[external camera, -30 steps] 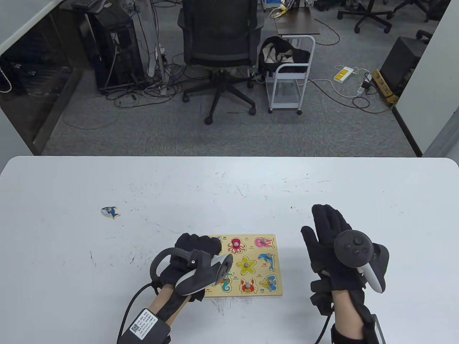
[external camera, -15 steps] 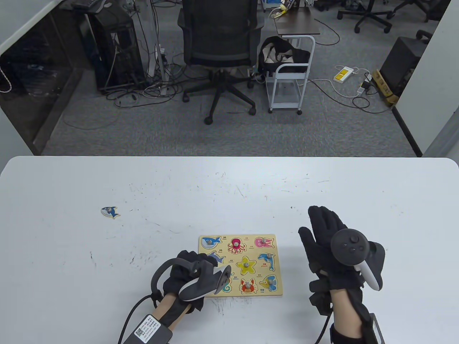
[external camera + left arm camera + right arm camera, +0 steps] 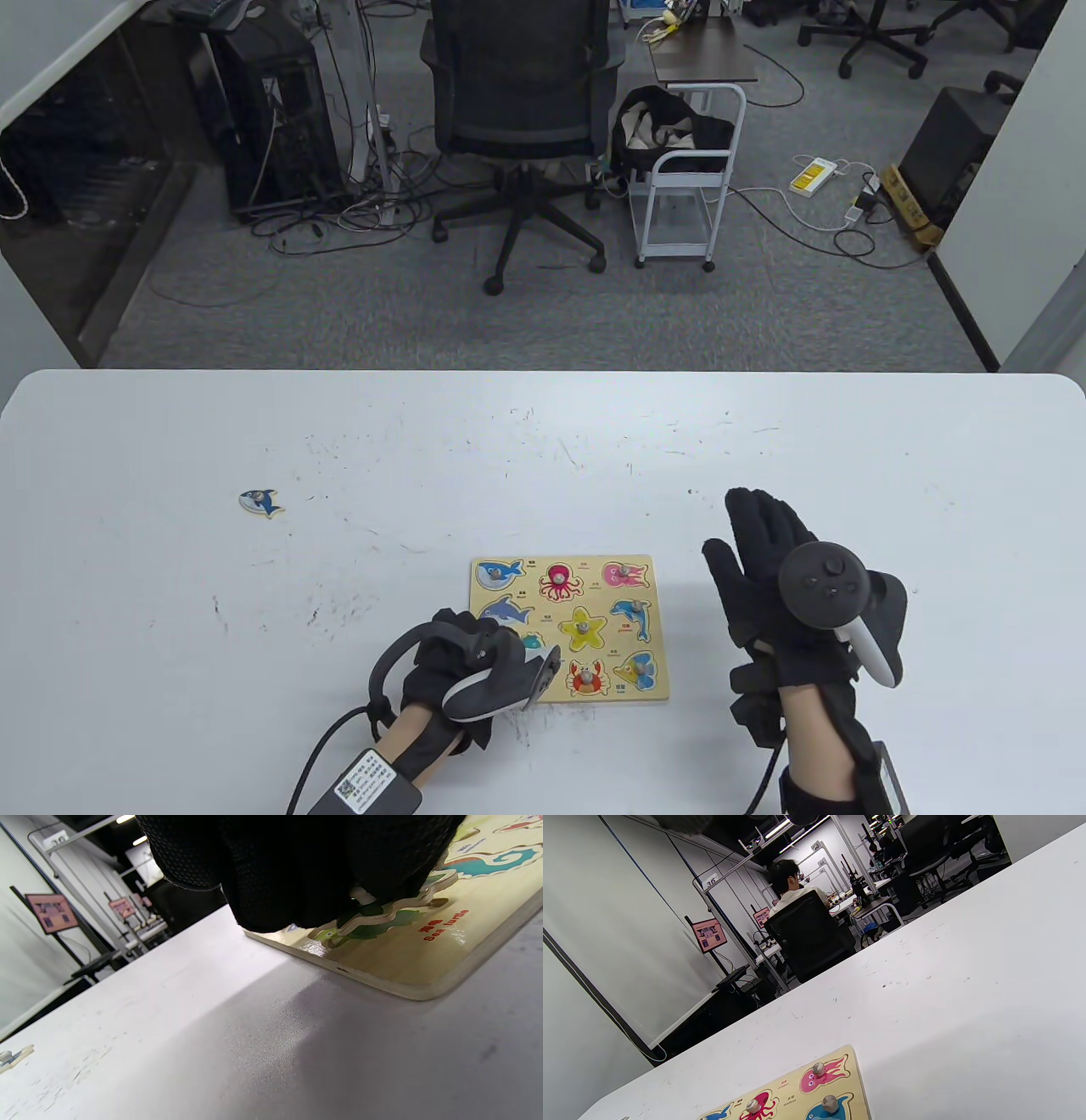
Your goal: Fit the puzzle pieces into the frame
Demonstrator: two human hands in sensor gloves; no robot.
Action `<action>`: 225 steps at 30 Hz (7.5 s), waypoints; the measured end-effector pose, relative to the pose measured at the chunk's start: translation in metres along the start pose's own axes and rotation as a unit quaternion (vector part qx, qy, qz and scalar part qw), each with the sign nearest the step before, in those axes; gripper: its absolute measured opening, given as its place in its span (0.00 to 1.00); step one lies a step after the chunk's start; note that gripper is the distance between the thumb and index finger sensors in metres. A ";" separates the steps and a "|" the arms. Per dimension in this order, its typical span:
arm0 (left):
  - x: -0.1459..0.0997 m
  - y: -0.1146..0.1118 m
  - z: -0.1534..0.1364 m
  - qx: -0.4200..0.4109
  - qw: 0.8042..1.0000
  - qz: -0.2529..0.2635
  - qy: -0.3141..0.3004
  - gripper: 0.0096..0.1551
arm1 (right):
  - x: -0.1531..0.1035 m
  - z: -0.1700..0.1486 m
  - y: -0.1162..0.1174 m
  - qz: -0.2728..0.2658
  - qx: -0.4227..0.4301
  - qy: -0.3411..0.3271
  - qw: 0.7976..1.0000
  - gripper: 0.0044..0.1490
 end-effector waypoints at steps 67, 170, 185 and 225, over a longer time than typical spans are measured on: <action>0.044 -0.112 -0.307 -0.117 0.910 -0.079 0.390 0.32 | 0.001 0.004 0.003 0.006 -0.030 0.016 0.999 0.44; 0.048 -0.002 -0.018 -0.049 0.992 0.058 0.102 0.23 | 0.003 0.003 0.009 0.004 -0.074 0.006 0.997 0.44; 0.053 -0.011 -0.013 -0.024 0.994 0.055 0.096 0.22 | 0.003 0.004 0.010 0.008 -0.071 0.001 0.997 0.44; -0.012 0.035 -0.094 -0.238 0.946 0.145 0.166 0.34 | 0.005 0.007 0.014 0.018 -0.079 -0.002 0.997 0.44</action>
Point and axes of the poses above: the tracker on the back of each hand, its own z axis roughly to the thumb side, its own x axis roughly from the wrist to the fingertips, y = z × x, the point moved 2 cm from there along x, roughly from the wrist to the fingertips, and after that the axes turned 6 degrees about -y, right-handed, at the moved point
